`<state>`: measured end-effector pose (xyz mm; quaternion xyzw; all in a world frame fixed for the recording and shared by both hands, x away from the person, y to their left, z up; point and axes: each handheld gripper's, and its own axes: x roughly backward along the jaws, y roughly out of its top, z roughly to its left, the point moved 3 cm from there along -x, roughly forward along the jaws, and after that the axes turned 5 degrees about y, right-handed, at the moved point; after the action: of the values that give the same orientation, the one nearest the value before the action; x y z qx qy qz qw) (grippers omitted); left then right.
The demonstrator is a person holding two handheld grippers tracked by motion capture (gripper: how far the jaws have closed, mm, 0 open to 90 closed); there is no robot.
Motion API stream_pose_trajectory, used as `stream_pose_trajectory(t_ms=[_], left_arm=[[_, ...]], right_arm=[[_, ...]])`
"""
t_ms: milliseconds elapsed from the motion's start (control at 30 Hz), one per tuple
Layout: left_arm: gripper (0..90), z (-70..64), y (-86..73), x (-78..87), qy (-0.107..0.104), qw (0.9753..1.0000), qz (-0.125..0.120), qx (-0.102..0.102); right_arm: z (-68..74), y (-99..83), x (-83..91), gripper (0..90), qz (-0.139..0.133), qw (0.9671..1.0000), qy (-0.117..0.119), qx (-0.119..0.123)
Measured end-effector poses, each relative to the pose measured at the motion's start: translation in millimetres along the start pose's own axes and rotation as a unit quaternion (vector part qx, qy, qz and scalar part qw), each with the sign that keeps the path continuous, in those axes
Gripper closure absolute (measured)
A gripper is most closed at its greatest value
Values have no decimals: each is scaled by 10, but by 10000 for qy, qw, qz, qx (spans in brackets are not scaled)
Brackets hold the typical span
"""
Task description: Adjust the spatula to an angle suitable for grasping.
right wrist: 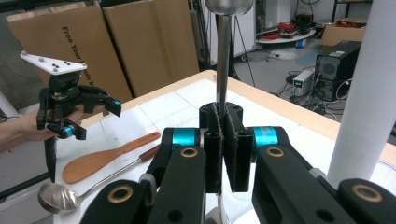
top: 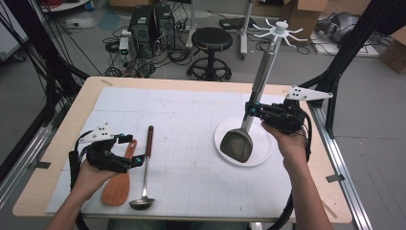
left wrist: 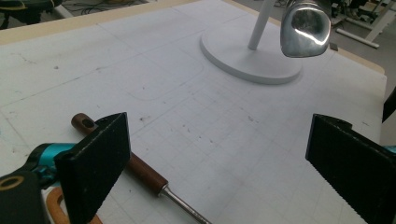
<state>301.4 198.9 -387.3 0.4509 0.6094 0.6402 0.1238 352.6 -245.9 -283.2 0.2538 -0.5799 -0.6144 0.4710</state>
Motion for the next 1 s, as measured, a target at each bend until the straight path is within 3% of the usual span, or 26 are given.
stream_pose_trajectory(t_ms=[500,1000], left_arm=[[73,23,-18,-4,62,9999,68,-74],[73,33,-34,-29,89,9998,109,-126]], right_arm=[[-36,23,49,838,-39,9997,-236,103],[-63,46,69,843,-29,9998,-183,101]])
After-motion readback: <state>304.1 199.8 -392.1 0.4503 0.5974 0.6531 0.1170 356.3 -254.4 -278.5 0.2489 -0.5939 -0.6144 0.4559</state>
